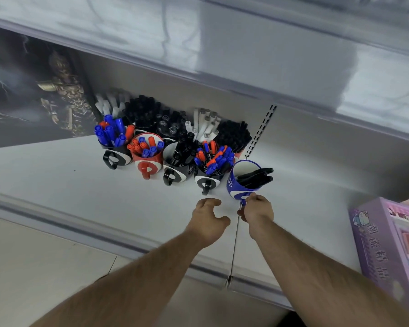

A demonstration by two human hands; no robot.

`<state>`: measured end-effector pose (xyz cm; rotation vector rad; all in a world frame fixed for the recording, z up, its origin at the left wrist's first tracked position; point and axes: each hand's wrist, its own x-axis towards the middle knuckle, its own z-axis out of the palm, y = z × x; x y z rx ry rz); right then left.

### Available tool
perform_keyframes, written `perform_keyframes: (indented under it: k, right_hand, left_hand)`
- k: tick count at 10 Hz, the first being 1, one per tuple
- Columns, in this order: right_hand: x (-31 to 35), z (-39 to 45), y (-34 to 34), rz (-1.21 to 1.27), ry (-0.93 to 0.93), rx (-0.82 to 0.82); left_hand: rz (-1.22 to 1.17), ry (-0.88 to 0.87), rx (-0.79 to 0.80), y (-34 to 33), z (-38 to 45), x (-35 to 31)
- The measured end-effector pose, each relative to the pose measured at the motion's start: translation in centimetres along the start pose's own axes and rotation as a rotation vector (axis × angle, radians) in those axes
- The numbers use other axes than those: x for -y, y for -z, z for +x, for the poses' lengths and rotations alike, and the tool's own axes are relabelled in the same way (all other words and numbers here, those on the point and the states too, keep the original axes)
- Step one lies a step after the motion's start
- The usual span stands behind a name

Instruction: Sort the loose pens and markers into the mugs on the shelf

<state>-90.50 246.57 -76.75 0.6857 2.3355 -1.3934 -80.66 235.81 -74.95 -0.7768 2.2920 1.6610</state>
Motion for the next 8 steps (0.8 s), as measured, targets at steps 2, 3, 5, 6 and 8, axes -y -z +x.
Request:
perform_keyframes:
  k: [2,3,5,6,8]
  right_hand:
    - [1.2,0.5,-0.2,-0.040,-0.042,0.070]
    - [1.7,0.6,-0.1,-0.053,-0.062,0.083]
    - [1.6,0.5,0.1,-0.084,-0.051,0.102]
    - [1.5,0.0,0.4,-0.076,-0.025,0.103]
    - [1.1,-0.7,0.9,-0.145,0.012,0.095]
  left_hand:
    - [0.013,0.008,0.002,-0.1,0.1,0.2]
    - [0.008,0.000,0.004,-0.1,0.4,0.0]
    - [0.011,-0.017,-0.007,-0.2,0.5,0.3]
    - [0.015,-0.023,-0.001,-0.1,0.6,0.3]
    - [0.120,-0.056,-0.013,1.1,0.6,0.0]
